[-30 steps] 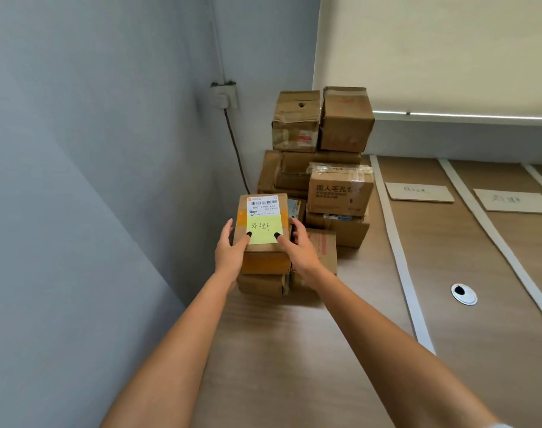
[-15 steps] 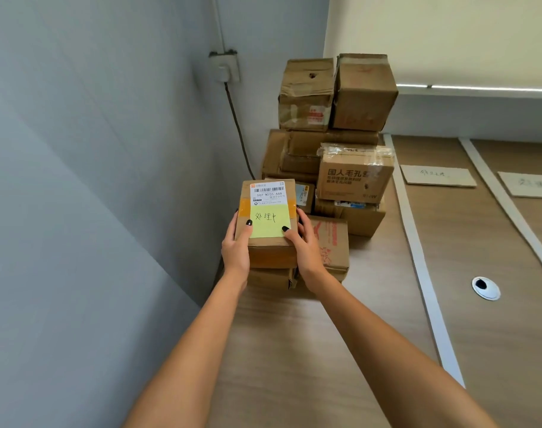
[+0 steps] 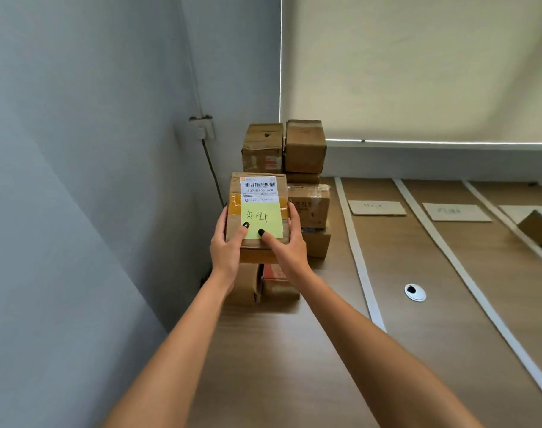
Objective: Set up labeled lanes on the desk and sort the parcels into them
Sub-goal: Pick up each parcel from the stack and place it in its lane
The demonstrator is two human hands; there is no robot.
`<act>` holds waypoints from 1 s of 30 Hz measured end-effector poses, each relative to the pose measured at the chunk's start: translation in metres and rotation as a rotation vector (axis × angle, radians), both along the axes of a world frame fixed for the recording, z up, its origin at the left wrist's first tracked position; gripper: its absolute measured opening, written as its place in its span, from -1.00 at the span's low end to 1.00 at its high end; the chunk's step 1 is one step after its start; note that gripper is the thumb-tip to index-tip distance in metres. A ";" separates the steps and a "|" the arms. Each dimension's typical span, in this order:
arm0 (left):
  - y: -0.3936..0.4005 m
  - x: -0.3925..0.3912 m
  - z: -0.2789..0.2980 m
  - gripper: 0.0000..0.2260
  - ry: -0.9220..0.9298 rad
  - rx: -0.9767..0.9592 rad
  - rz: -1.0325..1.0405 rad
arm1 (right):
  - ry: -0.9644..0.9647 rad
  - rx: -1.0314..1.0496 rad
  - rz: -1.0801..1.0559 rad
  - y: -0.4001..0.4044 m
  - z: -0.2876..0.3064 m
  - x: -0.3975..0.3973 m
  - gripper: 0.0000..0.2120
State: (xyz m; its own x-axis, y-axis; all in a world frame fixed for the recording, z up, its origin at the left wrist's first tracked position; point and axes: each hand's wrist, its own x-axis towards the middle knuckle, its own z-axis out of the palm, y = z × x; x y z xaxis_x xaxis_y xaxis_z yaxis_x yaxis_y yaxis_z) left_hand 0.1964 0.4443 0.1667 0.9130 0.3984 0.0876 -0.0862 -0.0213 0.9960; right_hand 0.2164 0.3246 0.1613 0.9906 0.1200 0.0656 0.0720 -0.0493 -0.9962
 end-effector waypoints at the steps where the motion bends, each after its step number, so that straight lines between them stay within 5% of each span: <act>1: -0.011 -0.006 0.005 -0.51 -0.007 -0.002 -0.012 | -0.007 0.003 -0.016 -0.011 0.006 -0.005 -0.20; 22: -0.369 -0.047 0.049 -0.44 -0.073 0.041 -0.143 | -0.115 -0.023 -0.181 -0.369 0.046 -0.046 -0.24; 30: -0.440 -0.028 0.045 -0.45 -0.043 0.058 -0.233 | -0.121 -0.031 -0.254 -0.443 0.048 -0.040 -0.24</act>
